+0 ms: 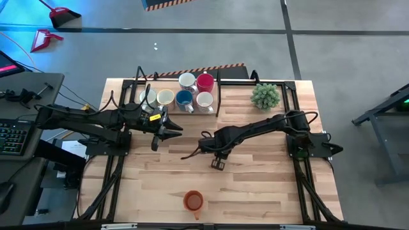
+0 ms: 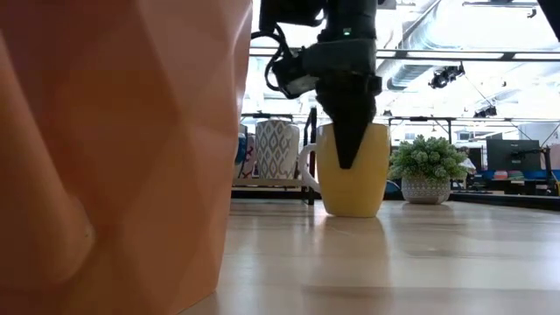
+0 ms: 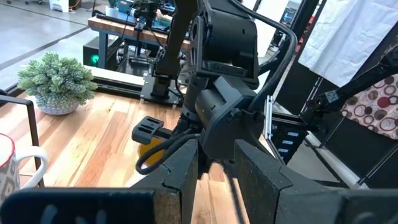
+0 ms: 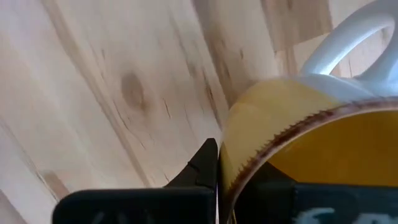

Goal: Place coffee mugs
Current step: Put the yellow mug on the shelf

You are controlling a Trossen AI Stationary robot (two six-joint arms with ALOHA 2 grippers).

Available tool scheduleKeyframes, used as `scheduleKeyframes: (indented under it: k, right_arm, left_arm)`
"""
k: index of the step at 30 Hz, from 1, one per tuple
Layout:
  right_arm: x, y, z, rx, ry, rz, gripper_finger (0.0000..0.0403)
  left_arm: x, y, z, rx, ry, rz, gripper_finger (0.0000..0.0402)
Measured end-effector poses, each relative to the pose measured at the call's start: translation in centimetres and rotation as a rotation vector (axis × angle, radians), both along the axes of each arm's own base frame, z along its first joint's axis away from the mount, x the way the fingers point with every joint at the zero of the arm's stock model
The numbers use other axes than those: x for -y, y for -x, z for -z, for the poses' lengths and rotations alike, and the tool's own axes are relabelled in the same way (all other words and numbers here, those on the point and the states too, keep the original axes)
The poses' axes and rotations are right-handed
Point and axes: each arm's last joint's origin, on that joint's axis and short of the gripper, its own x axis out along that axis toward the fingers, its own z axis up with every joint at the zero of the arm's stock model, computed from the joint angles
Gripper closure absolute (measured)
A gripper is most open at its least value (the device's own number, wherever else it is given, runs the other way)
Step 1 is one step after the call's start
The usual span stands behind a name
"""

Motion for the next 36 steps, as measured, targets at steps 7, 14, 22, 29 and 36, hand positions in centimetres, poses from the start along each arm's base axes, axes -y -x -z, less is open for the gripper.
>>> scheduleKeyframes:
  k: [7, 14, 22, 29, 36]
  right_arm:
    - [0.7, -1.9, -0.6, 0.169, -0.061, 0.208, 0.0402]
    - [1.9, -2.2, -1.0, 0.179, -0.08, 0.346, 0.0402]
    - [2.6, -1.8, -0.9, 0.13, -0.071, 0.443, 0.0403]
    - [3.3, -2.4, -0.8, 0.174, -0.098, 0.482, 0.0403]
    - [3.2, -2.4, -0.7, 0.169, -0.103, 0.499, 0.0403]
  left_arm:
    - [0.0, 0.0, 0.0, 0.0, 0.0, 0.0, 0.0308]
    - [0.0, 0.0, 0.0, -0.004, 0.027, -0.004, 0.0308]
    - [0.0, 0.0, 0.0, -0.004, 0.027, -0.004, 0.0308]
    - [0.0, 0.0, 0.0, -0.004, 0.027, -0.004, 0.0308]
    - [0.0, 0.0, 0.0, -0.004, 0.028, -0.004, 0.0308]
